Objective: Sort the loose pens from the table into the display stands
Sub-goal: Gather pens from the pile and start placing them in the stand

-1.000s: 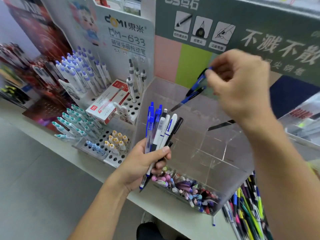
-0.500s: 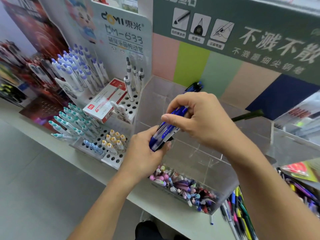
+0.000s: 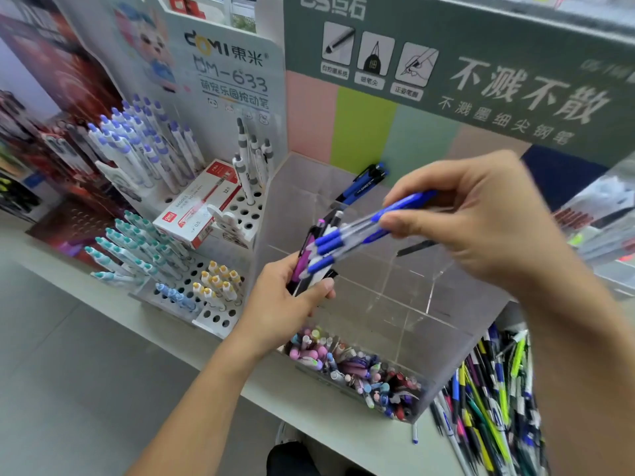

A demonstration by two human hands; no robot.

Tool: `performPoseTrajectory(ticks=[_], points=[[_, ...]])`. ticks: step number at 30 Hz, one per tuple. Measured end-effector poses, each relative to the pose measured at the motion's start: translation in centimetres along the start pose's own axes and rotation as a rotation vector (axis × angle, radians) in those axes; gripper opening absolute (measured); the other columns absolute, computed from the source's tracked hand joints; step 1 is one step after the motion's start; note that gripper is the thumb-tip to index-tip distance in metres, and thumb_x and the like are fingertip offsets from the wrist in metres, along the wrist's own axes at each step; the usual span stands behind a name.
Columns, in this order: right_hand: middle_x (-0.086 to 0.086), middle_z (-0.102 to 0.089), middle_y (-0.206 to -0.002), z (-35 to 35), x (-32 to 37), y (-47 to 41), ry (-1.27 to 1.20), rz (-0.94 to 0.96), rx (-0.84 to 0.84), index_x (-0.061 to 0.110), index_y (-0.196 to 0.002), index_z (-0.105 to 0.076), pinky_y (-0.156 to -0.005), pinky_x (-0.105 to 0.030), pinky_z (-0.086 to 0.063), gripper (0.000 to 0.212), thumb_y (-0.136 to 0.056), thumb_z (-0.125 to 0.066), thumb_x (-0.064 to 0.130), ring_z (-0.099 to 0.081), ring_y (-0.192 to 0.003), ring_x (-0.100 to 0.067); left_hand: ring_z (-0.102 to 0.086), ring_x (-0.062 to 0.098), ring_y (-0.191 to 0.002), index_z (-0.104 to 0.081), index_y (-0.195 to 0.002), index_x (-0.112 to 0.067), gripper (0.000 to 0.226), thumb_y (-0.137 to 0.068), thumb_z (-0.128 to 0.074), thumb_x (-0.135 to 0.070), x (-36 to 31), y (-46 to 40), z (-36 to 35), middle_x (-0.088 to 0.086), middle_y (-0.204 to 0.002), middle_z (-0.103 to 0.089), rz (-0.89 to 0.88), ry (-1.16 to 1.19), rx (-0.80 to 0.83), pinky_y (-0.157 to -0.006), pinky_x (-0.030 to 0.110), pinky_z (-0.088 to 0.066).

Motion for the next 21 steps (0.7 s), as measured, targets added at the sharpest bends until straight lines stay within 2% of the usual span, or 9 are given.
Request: performPoseTrajectory(ticks=[3,6,8,10,14,17,21], points=[[-0.001,-0.075,-0.069,3.3,1.7,-1.0,0.035,0.114,-0.163,0.021,-0.085,-0.077,-0.070,-0.026,-0.061,0.018,-0.073,-0.088,0.014,-0.070,-0.063,-0.006,-0.044,0.012,-0.053,-0.065,-0.103,-0.019,0.013,-0.097,-0.063,-0.008,1.3,0.4,0.1,0.006,-0.078,-0.067,0.092,0.187,0.014,-0.046,0.022,-0.037],[0.004,-0.074,-0.082,3.2,3.7,-3.2,0.235,0.251,-0.245,0.019,-0.092,-0.078,-0.071,-0.023,-0.058,0.018,-0.078,-0.087,0.025,-0.069,-0.070,-0.006,-0.040,0.012,-0.055,-0.063,-0.108,-0.020,0.015,-0.098,-0.060,-0.008,2.0,0.8,0.2,0.005,-0.077,-0.061,0.168,0.332,0.016,-0.046,0.021,-0.033],[0.002,-0.074,-0.085,1.5,5.1,-5.0,0.395,0.358,-0.235,0.016,-0.091,-0.080,-0.076,-0.030,-0.056,0.018,-0.079,-0.083,0.030,-0.068,-0.074,-0.011,-0.041,0.011,-0.055,-0.063,-0.115,-0.017,0.018,-0.098,-0.061,-0.010,2.3,1.1,0.7,0.004,-0.078,-0.061,0.191,0.358,0.020,-0.047,0.021,-0.034],[-0.001,-0.075,-0.085,-0.8,6.2,-6.8,0.504,0.459,-0.146,0.013,-0.087,-0.079,-0.078,-0.033,-0.055,0.018,-0.078,-0.081,0.029,-0.068,-0.075,-0.016,-0.043,0.012,-0.055,-0.063,-0.121,-0.015,0.024,-0.097,-0.063,-0.011,2.5,1.4,1.4,0.004,-0.079,-0.064,0.201,0.357,0.018,-0.046,0.021,-0.035],[-0.002,-0.074,-0.084,-5.7,5.6,-10.0,0.656,0.527,0.128,0.012,-0.087,-0.079,-0.080,-0.023,-0.049,0.011,-0.080,-0.084,0.018,-0.065,-0.074,-0.016,-0.049,0.012,-0.055,-0.065,-0.123,-0.016,0.029,-0.094,-0.066,-0.012,2.8,2.0,2.2,0.005,-0.080,-0.070,0.230,0.390,0.012,-0.044,0.019,-0.037],[-0.004,-0.072,-0.085,-8.1,3.1,-12.0,0.738,0.440,0.279,0.013,-0.090,-0.078,-0.083,-0.033,-0.053,0.015,-0.077,-0.086,0.017,-0.063,-0.078,-0.022,-0.051,0.012,-0.054,-0.063,-0.122,-0.015,0.034,-0.088,-0.068,-0.016,2.6,2.2,2.3,0.007,-0.081,-0.071,0.224,0.448,0.032,-0.042,0.019,-0.036],[-0.009,-0.068,-0.096,-9.5,1.3,-13.5,0.699,0.270,0.327,0.012,-0.101,-0.077,-0.086,-0.040,-0.053,0.020,-0.082,-0.082,0.016,-0.061,-0.086,-0.026,-0.052,0.013,-0.053,-0.064,-0.115,-0.015,0.036,-0.080,-0.071,-0.020,2.2,2.4,2.0,0.012,-0.083,-0.072,0.198,0.478,0.049,-0.041,0.019,-0.036]])
Point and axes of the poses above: each hand's wrist, its own y-axis away from the middle knuckle, its own z-axis out of the back of the hand, x = y × z, the point moved 7 cm from there along -y, towards the middle knuckle
